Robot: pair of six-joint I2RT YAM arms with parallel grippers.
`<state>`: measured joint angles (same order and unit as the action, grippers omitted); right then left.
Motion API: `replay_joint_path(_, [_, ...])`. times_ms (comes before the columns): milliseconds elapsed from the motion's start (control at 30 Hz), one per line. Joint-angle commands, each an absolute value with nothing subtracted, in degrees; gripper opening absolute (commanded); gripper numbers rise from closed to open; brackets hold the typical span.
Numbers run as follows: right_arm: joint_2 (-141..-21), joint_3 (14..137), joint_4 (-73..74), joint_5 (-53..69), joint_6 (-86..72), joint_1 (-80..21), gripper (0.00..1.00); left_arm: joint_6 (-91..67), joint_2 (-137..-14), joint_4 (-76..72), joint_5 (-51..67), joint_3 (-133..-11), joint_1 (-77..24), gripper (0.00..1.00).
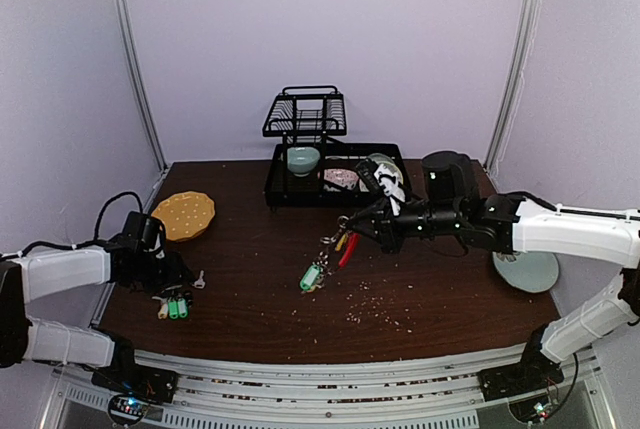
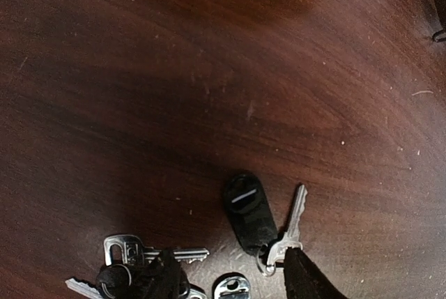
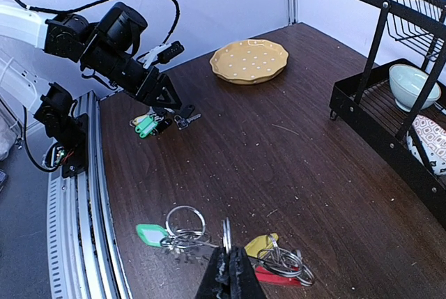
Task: Put the keys on the keyring
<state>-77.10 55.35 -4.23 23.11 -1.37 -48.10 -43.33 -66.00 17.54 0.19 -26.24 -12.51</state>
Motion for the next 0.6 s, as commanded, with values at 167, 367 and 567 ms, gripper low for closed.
replay_joint_path(167, [-76.27,54.70,-7.71,25.27,-1.69,-47.73,0.00,-46.74,-68.77,10.09,0.39,-24.90,-15.13,0.45])
replay_joint_path(367, [-75.82,54.72,-7.73,25.96,-2.20,-47.73,0.00,-46.59,-70.14,9.91,0.04,-24.45,-15.92,0.40])
replay_joint_path(567, [-75.62,54.21,-8.00,25.76,-2.02,-47.77,0.00,-47.02,-71.06,7.45,0.65,-23.58,-16.60,0.25])
